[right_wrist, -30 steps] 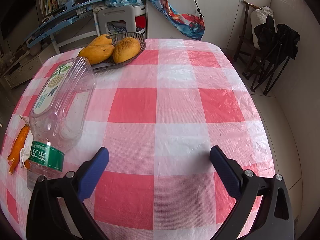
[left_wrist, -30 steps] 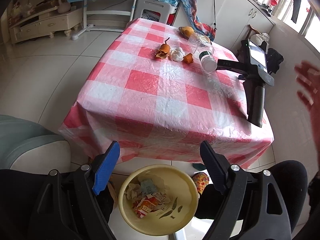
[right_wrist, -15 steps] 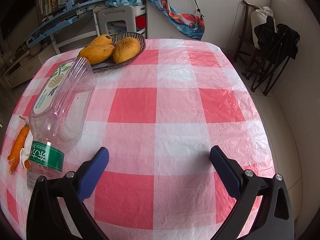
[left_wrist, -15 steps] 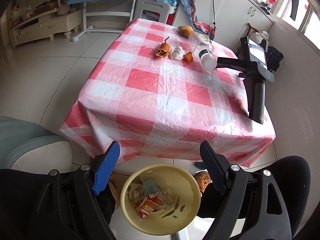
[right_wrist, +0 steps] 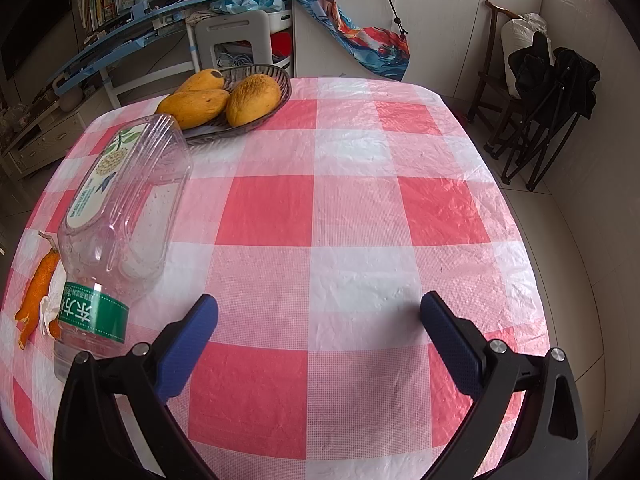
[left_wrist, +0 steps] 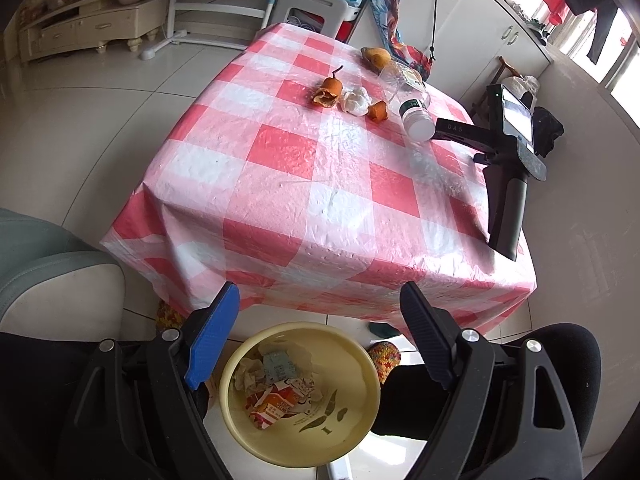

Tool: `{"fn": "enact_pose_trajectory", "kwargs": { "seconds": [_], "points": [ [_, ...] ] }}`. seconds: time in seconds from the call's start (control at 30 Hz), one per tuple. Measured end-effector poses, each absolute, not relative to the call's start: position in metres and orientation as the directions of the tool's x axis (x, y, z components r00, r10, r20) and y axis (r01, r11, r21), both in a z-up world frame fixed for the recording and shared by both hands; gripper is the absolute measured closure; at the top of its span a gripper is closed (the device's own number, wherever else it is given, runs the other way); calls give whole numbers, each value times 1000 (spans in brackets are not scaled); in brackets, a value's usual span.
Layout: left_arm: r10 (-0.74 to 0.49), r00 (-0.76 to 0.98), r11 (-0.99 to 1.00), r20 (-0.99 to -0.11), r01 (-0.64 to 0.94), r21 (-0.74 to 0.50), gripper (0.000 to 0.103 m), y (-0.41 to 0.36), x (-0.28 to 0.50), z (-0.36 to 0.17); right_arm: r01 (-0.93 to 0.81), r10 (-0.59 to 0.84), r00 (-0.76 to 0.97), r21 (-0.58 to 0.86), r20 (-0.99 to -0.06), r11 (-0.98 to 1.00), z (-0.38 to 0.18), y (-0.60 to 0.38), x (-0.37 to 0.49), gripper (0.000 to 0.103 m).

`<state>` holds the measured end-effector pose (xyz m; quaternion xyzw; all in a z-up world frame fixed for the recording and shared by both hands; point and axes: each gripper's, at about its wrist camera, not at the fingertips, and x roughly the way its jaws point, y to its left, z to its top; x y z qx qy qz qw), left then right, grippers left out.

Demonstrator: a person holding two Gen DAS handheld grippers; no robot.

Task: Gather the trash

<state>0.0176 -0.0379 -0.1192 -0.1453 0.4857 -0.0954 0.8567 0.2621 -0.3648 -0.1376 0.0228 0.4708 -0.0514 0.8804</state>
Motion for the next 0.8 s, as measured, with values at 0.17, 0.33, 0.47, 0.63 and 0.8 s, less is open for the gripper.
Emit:
{"fn": "enact_pose_trajectory", "kwargs": {
  "seconds": [0.17,0.33,0.47,0.63,0.8],
  "points": [
    [-312,505,937,-804,25,-348,24,-39,18,-120,112,-69,551,-8,-831,994,-138,-364,263,7],
    [-317,503,935,-804,25,-353,24,-39,19,-120,112,-69,551,-8,-831,994,-138,-364,263,7],
    [-316,504,935,-804,24,-353,24,-39,19,-120,112,-69,551,-8,-832,994,-138,-364,263,7],
    [-316,503,935,-804,24,-353,24,-38,18,-120,112,-69,551,-8,-831,994,-138,-364,263,7],
    [-317,503,935,-804,22,-355,24,-38,18,-120,112,-69,551,-8,-831,994,-138,-365,262,7]
  ]
}}
